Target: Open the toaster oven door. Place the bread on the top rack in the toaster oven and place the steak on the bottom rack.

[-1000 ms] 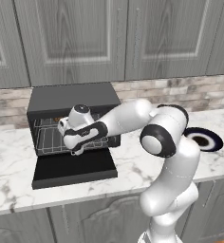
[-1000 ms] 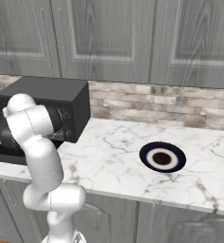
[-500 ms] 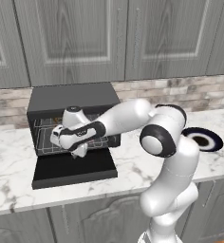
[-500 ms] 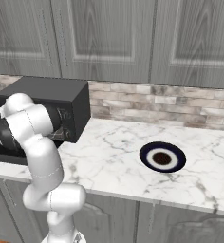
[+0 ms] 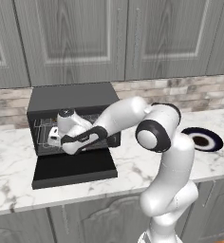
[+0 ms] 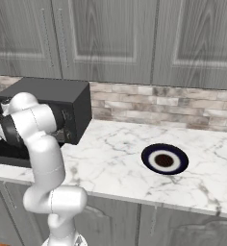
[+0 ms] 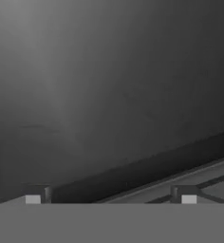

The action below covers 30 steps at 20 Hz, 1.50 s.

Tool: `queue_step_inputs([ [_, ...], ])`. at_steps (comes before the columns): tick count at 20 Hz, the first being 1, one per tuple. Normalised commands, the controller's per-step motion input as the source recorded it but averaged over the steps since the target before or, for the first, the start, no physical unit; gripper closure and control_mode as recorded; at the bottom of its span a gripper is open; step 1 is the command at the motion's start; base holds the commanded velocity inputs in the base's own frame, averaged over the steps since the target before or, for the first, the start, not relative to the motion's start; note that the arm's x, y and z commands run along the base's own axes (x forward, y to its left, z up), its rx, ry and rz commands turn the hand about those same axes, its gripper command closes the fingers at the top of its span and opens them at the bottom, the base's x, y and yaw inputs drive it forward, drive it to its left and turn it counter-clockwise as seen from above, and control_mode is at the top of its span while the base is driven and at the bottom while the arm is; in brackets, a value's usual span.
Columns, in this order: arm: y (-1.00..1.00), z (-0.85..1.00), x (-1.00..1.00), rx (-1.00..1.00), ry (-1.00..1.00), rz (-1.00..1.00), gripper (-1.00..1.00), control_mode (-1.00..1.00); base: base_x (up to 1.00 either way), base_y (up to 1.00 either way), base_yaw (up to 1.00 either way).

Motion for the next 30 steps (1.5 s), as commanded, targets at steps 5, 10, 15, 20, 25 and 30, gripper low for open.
queue_step_inputs([
  [5, -0.05, 0.01, 0.35, -0.04, -0.37, 0.06, -1.0, -1.0, 0.0, 0.0, 0.0],
  [10, -0.05, 0.64, -0.32, 0.0, -0.15, 0.07, -1.0, -1.0, 0.0, 0.0, 0.0],
  [15, 0.07, 1.0, -1.0, 0.0, 0.03, 0.08, -1.0, -1.0, 0.0, 0.0, 0.0],
  [20, -0.04, 1.0, -0.77, 0.0, 0.19, 0.0, -1.0, -1.0, 0.0, 0.0, 0.0],
  [25, -0.25, 1.0, -0.61, 0.0, 0.15, 0.0, -1.0, -1.0, 0.0, 0.0, 0.0],
  [30, -0.67, 0.92, -0.43, 0.0, 0.01, 0.0, -1.0, -1.0, 0.0, 0.0, 0.0],
])
